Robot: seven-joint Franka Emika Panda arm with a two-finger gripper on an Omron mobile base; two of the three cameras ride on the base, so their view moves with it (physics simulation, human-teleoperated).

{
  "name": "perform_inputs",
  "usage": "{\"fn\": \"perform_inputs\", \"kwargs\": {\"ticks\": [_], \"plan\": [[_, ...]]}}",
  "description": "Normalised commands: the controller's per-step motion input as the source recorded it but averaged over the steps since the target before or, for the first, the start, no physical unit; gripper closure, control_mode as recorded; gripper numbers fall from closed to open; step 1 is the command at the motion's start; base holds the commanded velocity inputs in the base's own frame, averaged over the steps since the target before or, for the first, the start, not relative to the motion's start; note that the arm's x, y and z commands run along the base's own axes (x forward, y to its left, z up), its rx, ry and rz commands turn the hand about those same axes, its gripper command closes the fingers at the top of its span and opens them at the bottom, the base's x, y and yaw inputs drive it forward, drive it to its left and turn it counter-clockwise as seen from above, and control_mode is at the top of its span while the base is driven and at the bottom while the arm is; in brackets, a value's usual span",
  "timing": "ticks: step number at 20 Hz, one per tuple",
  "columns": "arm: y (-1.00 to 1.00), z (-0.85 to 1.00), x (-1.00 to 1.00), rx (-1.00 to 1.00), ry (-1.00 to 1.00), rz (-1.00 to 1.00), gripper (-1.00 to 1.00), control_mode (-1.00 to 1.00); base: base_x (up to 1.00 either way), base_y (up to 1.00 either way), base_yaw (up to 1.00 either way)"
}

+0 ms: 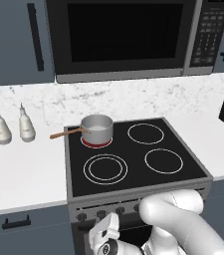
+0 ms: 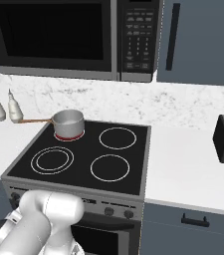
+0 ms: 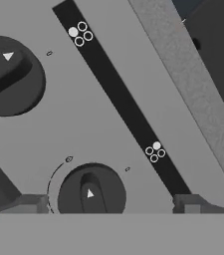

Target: Turn off the rear left burner of the stove.

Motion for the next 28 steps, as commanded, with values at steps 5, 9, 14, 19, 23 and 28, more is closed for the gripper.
{"fn": "perform_inputs", "kwargs": {"ticks": [5,9,14,19,23,28], "plan": [[0.01,-0.27,0.00,-0.01,0.00,0.02,-1.00,-1.00,0.00,0.00,0.00],[0.09,-0.17,0.03,-0.01,0.00,0.02,-1.00,-1.00,0.00,0.00,0.00],[0.30,-0.01,0.18,0.00,-0.05,0.00,-1.00,-1.00,0.00,0.00,0.00],[0.17,-0.02,0.15,0.00,-0.04,0.00,-1.00,-1.00,0.00,0.00,0.00],[0.00,-0.11,0.00,0.00,-0.03,0.00,-1.00,-1.00,0.00,0.00,0.00],[0.00,0.00,0.00,0.00,0.00,0.00,1.00,-1.00,0.00,0.00,0.00]]}}
